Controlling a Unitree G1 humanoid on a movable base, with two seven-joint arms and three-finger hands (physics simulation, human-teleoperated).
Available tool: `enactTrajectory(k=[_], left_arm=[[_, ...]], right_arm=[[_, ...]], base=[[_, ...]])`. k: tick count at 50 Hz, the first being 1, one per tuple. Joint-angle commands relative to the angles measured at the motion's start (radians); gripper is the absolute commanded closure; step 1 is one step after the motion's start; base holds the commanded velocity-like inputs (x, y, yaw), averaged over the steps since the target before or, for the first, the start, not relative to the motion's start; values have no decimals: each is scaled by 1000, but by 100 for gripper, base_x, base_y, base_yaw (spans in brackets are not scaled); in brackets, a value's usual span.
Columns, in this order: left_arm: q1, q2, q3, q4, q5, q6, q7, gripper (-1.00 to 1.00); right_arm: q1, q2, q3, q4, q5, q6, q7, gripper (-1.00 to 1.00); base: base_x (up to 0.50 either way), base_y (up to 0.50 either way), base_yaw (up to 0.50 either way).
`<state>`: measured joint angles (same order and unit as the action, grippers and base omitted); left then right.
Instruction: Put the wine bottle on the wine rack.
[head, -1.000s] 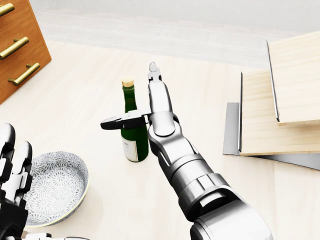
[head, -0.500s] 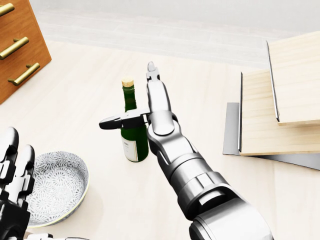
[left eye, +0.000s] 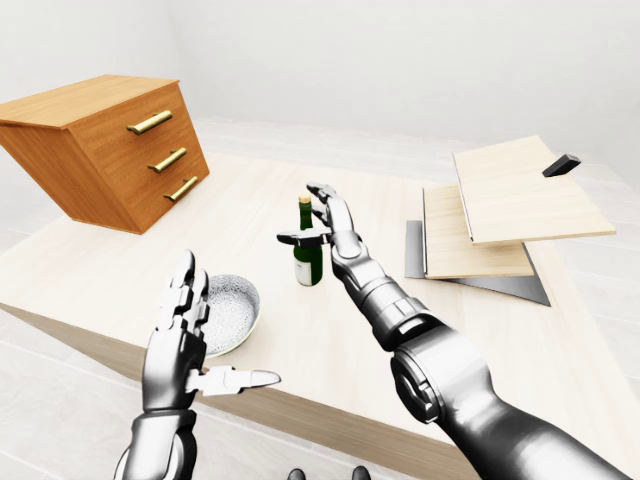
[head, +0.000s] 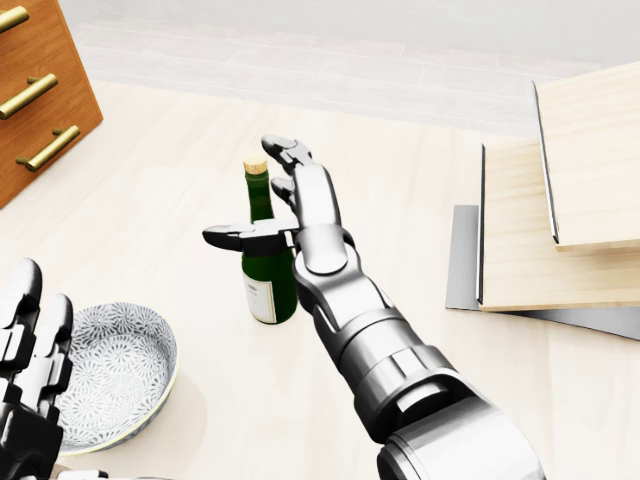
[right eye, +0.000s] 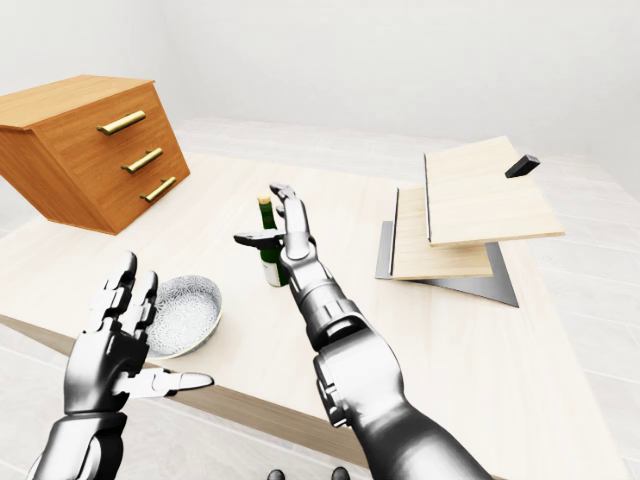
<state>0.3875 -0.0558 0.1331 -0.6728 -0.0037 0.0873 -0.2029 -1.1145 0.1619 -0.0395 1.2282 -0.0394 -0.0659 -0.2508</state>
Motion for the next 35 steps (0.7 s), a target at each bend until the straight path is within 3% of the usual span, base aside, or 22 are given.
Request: enactTrajectory(k=[1, 2, 4, 7, 12, 21, 25, 26, 35], left_arm=[[7, 0, -5, -6, 1, 0, 0, -100], [6, -1, -6, -3, 2, 0, 1, -100], [7, -1, -8, -2, 3, 0, 1, -100], [9, 0, -8, 0, 2, 0, 0, -100], [11, 0, -8, -3, 2, 0, 1, -100], [17, 1, -14, -12, 6, 0, 1, -100], [16, 1, -16, -11, 7, -1, 1, -100], [15, 1, -16, -10, 7, -2, 1, -100], [14, 3, -14, -3, 4, -8, -1, -100]], right_arm=[[5, -2, -4, 8, -5, -11, -4, -45], [7, -2, -4, 10, -6, -14, -4, -12], [5, -2, -5, 11, -5, -13, -4, 0], [6, -2, -5, 12, -7, -14, -4, 17], [8, -2, -6, 12, -7, -16, -3, 18], [9, -2, -7, 12, -7, -17, -3, 48], [9, -3, -7, 11, -8, -18, -3, 84], [10, -3, -7, 11, -8, -19, -3, 100], [8, -11, -9, 10, -9, -18, 0, 100]], base=[[0, 0, 0], [0, 0, 0], [0, 0, 0], [0, 0, 0], [0, 0, 0], [0, 0, 0], [0, 0, 0], [0, 0, 0], [0, 0, 0]])
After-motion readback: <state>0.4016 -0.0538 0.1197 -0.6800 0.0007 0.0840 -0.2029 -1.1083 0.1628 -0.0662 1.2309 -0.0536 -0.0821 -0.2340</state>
